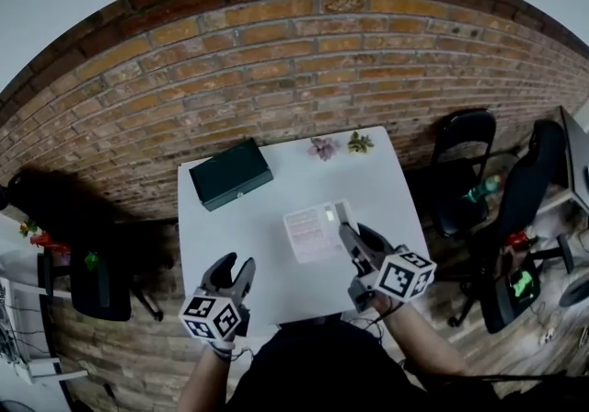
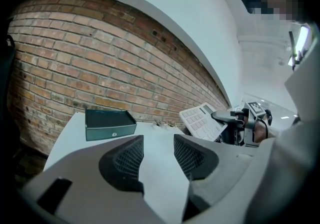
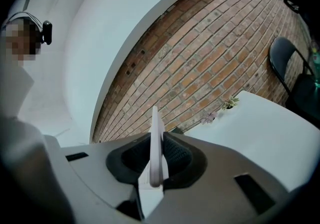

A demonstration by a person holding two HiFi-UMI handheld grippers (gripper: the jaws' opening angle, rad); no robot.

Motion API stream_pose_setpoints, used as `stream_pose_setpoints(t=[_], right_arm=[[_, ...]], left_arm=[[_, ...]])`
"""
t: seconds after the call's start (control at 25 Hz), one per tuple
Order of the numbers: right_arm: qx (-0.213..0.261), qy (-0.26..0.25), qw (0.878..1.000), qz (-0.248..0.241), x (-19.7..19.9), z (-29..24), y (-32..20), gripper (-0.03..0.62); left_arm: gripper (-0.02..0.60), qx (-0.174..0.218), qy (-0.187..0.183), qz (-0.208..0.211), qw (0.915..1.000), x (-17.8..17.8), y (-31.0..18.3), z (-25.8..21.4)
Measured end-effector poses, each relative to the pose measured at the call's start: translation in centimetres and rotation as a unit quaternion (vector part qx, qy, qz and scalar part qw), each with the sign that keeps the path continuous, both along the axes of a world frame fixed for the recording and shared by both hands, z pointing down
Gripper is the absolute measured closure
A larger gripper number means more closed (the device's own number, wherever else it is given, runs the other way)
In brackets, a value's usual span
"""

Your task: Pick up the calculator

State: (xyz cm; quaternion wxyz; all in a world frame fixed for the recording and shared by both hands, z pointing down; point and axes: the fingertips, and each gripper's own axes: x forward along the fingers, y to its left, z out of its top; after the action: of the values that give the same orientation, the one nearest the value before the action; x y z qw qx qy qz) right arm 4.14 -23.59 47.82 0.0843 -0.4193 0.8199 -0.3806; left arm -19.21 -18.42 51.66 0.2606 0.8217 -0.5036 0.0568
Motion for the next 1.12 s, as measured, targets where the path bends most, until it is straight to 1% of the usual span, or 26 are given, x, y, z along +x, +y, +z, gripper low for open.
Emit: stream_pose_setpoints(t=[0.24, 0.56, 0.76, 1.12], right_arm=[[-0.005, -0.004, 1.0, -0.004, 0.0, 0.5, 0.1, 0.526], [0.0, -0.008, 1.0, -0.004, 0.7, 0.2, -0.7, 0.526], [0.009, -0.014, 1.0, 0.001, 0.9, -0.6, -1.2, 0.526], [0.006, -0.017, 1.0, 0.004, 1.0, -0.6, -1.5, 0.526]], left_arm=[[0.396, -0.008, -0.005, 0.0, 1.0, 0.1, 0.0, 0.6], [0.396, -0.008, -0.014, -0.001, 0.9999, 0.5, -0.7, 0.0], [0.396, -0.007, -0.016, -0.003, 0.9998, 0.3, -1.0, -0.3], [0.396, -0.007, -0.015, -0.001, 0.9999, 0.3, -1.1, 0.3]])
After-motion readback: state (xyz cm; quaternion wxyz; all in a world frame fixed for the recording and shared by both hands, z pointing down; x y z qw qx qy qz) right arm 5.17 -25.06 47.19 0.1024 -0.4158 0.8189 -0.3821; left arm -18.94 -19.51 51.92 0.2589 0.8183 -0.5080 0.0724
